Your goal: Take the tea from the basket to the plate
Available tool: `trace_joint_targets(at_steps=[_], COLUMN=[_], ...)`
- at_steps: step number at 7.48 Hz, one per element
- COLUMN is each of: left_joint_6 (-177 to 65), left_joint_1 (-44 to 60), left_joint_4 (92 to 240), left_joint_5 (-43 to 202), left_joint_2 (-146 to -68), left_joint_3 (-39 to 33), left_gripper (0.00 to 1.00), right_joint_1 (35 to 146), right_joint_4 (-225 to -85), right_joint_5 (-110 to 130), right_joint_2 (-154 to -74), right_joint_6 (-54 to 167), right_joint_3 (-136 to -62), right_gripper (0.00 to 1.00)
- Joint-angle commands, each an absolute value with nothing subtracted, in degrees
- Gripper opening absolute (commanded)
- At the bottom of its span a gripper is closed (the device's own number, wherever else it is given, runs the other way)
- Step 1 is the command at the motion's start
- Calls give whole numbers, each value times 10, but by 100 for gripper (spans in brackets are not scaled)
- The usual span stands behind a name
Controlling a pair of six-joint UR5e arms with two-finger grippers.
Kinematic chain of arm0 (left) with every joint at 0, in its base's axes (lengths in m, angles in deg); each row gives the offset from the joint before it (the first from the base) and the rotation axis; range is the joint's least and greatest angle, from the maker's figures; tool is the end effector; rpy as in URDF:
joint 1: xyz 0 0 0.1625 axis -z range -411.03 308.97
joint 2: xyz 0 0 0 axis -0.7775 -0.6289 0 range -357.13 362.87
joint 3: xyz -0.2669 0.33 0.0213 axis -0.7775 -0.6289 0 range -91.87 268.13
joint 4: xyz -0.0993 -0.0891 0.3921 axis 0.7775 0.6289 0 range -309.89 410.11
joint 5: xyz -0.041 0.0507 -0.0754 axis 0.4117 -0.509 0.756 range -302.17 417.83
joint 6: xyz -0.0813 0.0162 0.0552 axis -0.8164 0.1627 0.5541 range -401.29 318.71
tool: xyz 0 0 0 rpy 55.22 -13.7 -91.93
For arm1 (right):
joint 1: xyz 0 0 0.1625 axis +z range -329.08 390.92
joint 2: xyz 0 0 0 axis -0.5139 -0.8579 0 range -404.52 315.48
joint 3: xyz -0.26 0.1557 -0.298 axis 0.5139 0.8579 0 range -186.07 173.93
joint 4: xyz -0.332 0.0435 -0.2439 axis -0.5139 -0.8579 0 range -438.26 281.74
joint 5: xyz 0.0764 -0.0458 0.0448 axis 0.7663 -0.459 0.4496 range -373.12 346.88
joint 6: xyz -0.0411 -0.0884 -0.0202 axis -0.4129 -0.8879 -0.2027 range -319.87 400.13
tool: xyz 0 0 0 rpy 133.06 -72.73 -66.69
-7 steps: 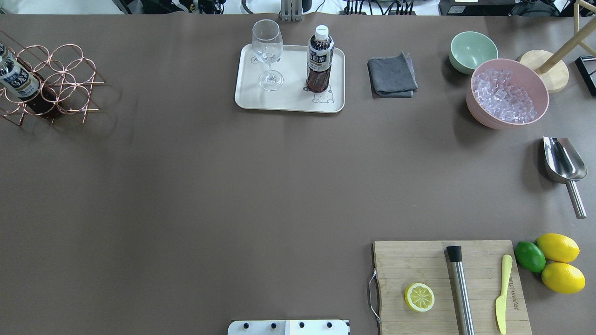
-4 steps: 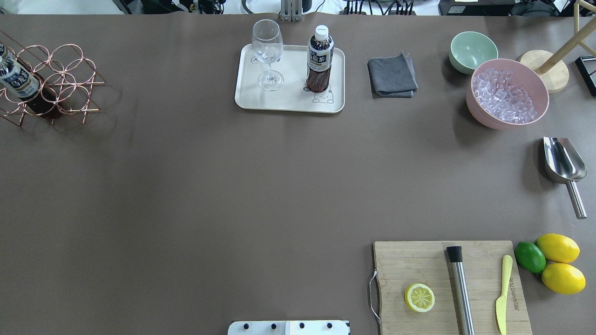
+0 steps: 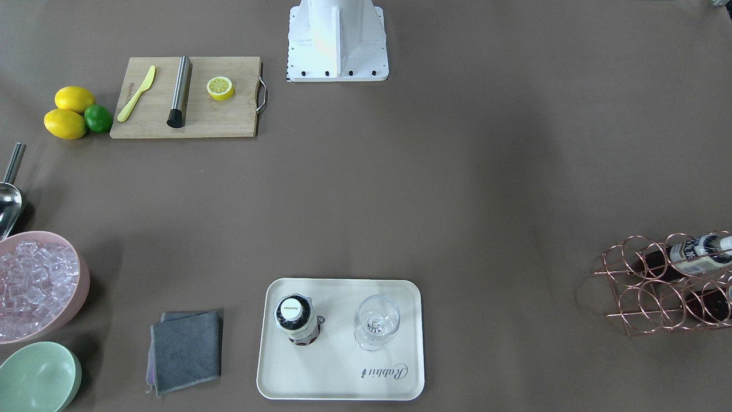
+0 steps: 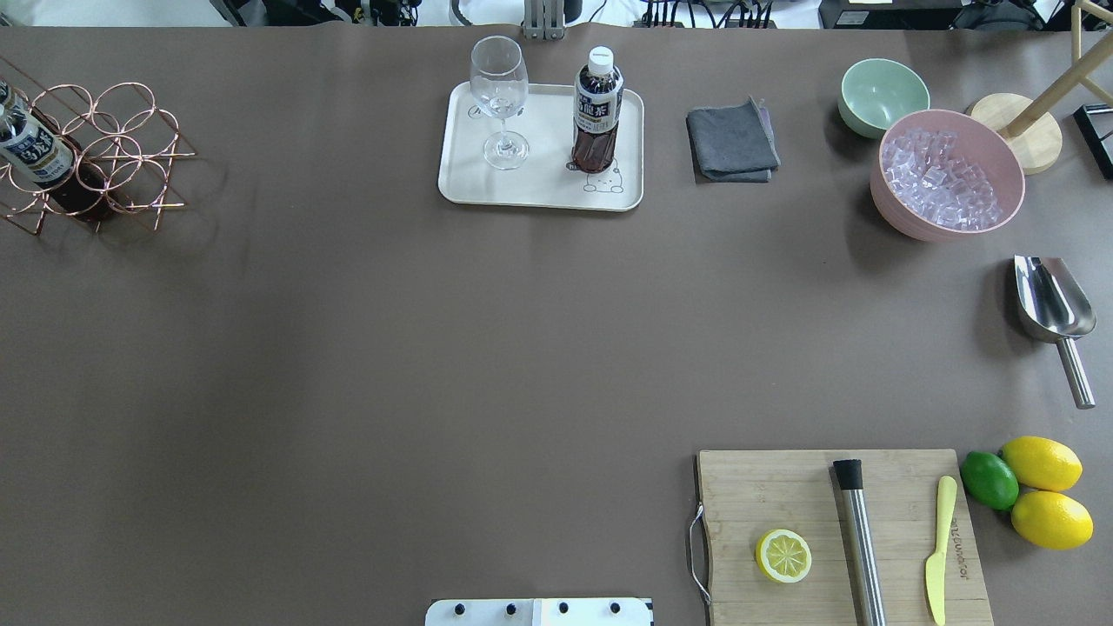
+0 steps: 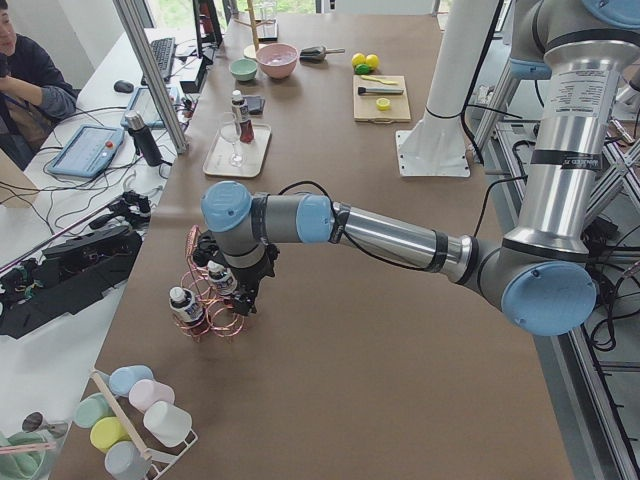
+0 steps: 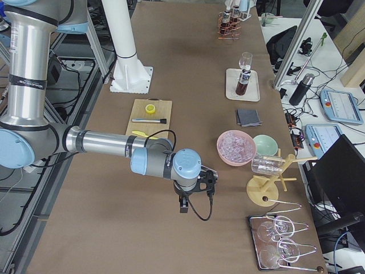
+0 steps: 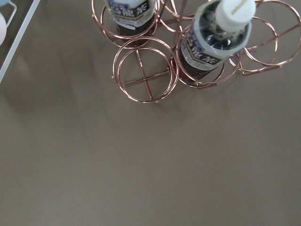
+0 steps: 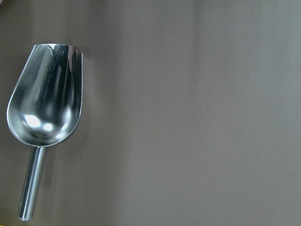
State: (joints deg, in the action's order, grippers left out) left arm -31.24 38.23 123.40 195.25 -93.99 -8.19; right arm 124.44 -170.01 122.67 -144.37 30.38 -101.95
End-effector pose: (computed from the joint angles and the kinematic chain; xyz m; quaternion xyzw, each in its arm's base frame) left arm -0.0531 -0.5287 0.5685 0.0045 0.4029 0.0737 0.9123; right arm 0.0871 -0.4063 0.6874 -0.0008 -0.3912 -0.0307 0.9198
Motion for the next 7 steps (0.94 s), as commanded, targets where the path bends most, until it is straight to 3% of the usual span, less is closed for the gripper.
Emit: trace_joint_targets(at_steps=[1,2,5,7], left_joint_6=[-414,-414,-419,-490], left_joint_1=[378,378,380,377], left_joint_4=[1241,1270,1475,1470], left_joint_5=[1974,1970,1968,1965], left_joint_2=[-910,-901,-776,-789], left_joint_3=[-76,-72,-70,-70], left_gripper=[98,98,98,98], right_joint_1=[1244,1244,1244,1244], right_joint_4=[-1700,-1700,-1700,-1700], right_joint_5=[1227,1227,1226,1227], right_joint_2=[-1445,-1445,-1446,-1446], right_joint_6=[304,304,304,304], right_joint_3=[-1020,-1020,-1019,-1020], right_gripper=[100,100,100,100])
